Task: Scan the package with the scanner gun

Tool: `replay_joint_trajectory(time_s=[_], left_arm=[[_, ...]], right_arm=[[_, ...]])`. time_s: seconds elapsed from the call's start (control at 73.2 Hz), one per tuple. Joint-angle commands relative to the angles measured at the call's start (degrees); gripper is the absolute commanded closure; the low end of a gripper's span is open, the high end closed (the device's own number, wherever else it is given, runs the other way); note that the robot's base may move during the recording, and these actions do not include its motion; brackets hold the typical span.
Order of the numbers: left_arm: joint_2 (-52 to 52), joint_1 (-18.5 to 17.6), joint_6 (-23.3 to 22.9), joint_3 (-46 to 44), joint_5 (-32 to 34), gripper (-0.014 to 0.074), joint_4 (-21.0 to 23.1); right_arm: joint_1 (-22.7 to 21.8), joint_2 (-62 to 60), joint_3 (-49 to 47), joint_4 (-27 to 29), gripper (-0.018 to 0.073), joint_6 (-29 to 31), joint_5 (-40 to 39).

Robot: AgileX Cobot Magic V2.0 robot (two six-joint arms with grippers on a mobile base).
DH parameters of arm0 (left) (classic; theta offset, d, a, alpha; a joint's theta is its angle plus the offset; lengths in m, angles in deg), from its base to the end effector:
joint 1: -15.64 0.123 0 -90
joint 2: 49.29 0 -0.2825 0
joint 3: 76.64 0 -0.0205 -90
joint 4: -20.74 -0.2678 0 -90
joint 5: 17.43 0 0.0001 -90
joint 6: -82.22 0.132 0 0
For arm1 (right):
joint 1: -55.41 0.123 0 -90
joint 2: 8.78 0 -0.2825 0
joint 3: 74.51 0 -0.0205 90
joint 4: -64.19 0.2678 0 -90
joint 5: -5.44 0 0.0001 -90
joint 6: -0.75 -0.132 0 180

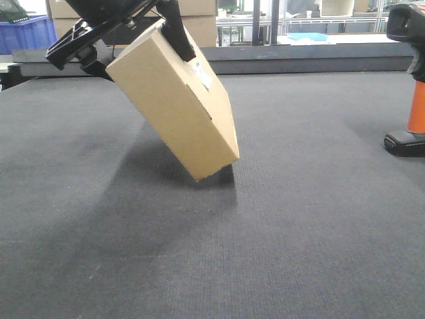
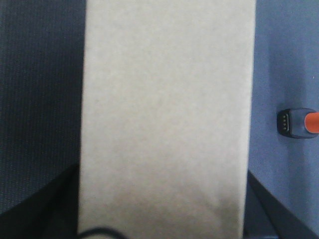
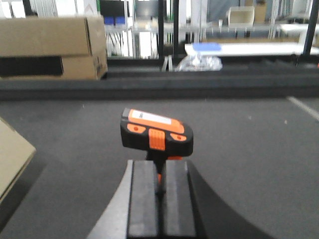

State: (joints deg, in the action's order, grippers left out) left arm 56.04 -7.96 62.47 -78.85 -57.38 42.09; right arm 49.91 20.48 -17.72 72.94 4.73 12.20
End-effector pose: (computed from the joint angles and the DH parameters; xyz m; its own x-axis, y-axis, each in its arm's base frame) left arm 0.3732 -0.1967 0.2547 -0.8847 -0.2436 -0.3975 -0.0019 0.8545 -0.5194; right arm 0.1507 -0.0121 0.2936 -0.0409 0.0864 -0.9954 0.0817 0.9932 0.0829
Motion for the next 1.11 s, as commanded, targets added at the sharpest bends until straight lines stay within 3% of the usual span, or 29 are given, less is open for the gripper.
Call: replay_joint_trajectory(time_s=[0.0,0.232,0.464,0.683,0.861,0.942,1.093], left_arm=[[-0.33,-0.46,-0.33,-0.09,1.52,0.0708,0.56],[-0.33,-0.46,-0.33,-0.09,1.54,0.0708,-0.06],[-0.33,-0.46,-0.33,-0.09,1.54,0.0708,-0.69],[-0.33,-0.46,-0.33,-0.09,1.54,0.0708,-0.69],[-0.33,-0.46,-0.33,-0.09,1.54,0.0708,-0.69],[-0.33,-0.46,-0.33,-0.09,1.67,0.0708,-0.61],[-0.33,-0.46,-0.33,-0.09,1.76,0.0708,-0.61]], right_arm=[[0.16,6.39,-2.65,0.23,0.0728,0.05,0.06],[0.16,17.41,-3.46,0.23,0.0728,0.05,-12.5],[0.2,23.53,-3.46,0.63,0.0728,0.05,-19.01],[0.2,33.5,-3.46,0.63,0.0728,0.05,-20.02],[0.2,43.65,-3.46,0.63,0.0727,-0.2,-27.97],[0.2,48.1,-3.46,0.63,0.0727,-5.49,-33.52],[0.3,55.26,-3.46,-5.68,0.0727,-14.17,-42.98]])
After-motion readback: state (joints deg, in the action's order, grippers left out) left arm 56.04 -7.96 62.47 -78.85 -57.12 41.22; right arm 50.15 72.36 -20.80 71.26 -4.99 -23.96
